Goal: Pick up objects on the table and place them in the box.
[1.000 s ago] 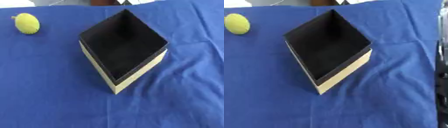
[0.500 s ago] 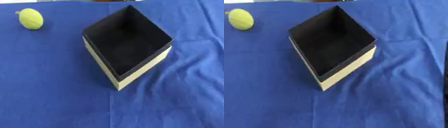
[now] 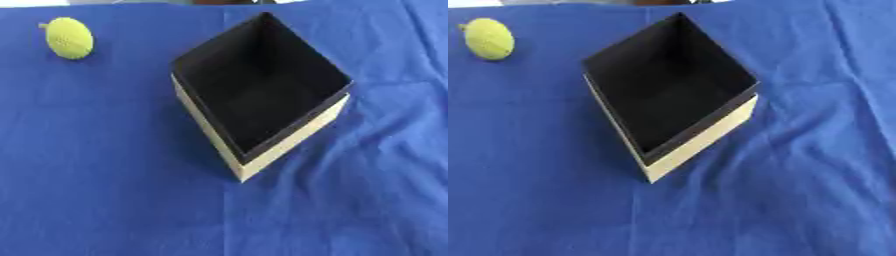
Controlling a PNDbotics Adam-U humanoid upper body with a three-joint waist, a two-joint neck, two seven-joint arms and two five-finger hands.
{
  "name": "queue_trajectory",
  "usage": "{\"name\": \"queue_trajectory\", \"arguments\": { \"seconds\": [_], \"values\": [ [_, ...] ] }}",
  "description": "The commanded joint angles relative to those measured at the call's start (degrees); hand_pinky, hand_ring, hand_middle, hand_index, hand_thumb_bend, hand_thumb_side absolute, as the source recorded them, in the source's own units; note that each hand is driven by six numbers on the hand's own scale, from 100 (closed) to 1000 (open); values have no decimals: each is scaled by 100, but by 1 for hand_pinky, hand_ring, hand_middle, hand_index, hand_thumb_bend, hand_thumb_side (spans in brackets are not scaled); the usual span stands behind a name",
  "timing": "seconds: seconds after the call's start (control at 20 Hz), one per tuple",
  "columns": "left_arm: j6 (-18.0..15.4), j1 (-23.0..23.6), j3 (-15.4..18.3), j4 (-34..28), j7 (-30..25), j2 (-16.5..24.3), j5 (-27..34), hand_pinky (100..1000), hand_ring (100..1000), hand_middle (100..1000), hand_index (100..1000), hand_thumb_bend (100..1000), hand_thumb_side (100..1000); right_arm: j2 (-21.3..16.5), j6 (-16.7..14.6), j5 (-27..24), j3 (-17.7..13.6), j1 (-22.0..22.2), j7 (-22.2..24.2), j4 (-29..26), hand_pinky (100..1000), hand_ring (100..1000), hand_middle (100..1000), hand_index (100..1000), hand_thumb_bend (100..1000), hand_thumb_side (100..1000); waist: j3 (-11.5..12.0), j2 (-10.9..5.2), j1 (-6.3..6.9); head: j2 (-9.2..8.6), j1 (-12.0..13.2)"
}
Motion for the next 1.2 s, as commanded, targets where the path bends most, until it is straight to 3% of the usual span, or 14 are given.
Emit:
{"name": "queue_trajectory", "arguments": {
  "seconds": [0.05,0.2,0.4,0.45,0.5,0.55,0.6,0.65,0.8,0.85,1.05,1.2],
  "values": [
    [267,-216,-160,399,-265,-8,-296,516,943,916,837,1000,800,-45,-7,-34,-3,-112,31,-119,875,880,808,882,100,100,-4,-835,97,-100,50],
    [350,-316,-361,844,-539,-104,-570,605,937,896,850,1000,769,-36,-13,-50,-5,-115,46,-119,875,879,806,881,100,100,-9,-813,116,-120,87],
    [100,-382,-599,1384,-872,-164,-903,799,939,905,892,992,689,2,-22,-57,-6,-126,47,-119,875,877,803,879,100,100,-15,-797,139,-133,138],
    [16,-405,-637,1526,-959,-183,-990,799,939,905,892,992,689,13,-23,-58,-6,-125,48,-119,875,877,803,879,100,100,-17,-796,141,-131,149],
    [-74,-430,-681,1674,-1050,-203,-1081,859,928,924,923,951,642,22,-23,-57,-8,-123,48,-119,875,877,802,878,100,100,-20,-796,144,-130,165],
    [-166,-461,-719,1825,-1142,-226,-1173,797,925,936,938,931,623,29,-20,-55,-12,-121,46,-119,875,877,802,878,100,100,-23,-796,146,-126,177],
    [-262,-500,-745,1981,-1239,-254,-1270,665,913,937,945,894,595,35,-17,-53,-16,-118,43,-119,875,877,802,878,100,100,-25,-797,148,-120,190],
    [-359,-543,-756,2138,-1335,-281,-1367,656,907,927,940,860,564,39,-15,-51,-20,-114,41,-119,875,876,801,878,100,100,-25,-799,149,-114,200],
    [-660,-676,-778,2628,-1637,-386,-1668,943,959,940,941,748,477,64,-12,-51,-30,-101,34,-119,874,875,799,877,100,100,-27,-803,156,-100,253],
    [-759,-728,-766,2789,-1736,-425,-1767,978,982,955,955,712,447,73,-11,-52,-35,-96,29,-119,874,875,799,877,100,100,-26,-805,157,-97,269],
    [-1128,-960,-703,3373,-2104,-610,-2135,1000,1000,979,957,625,381,109,-5,-55,-51,-79,13,-119,875,881,799,876,100,100,-26,-813,152,-81,330],
    [-1397,-1068,-574,3583,-2374,-707,-2405,967,1000,987,958,618,339,120,-2,-53,-57,-77,7,-119,875,881,799,876,100,100,-29,-813,144,-65,350]
  ]
}}
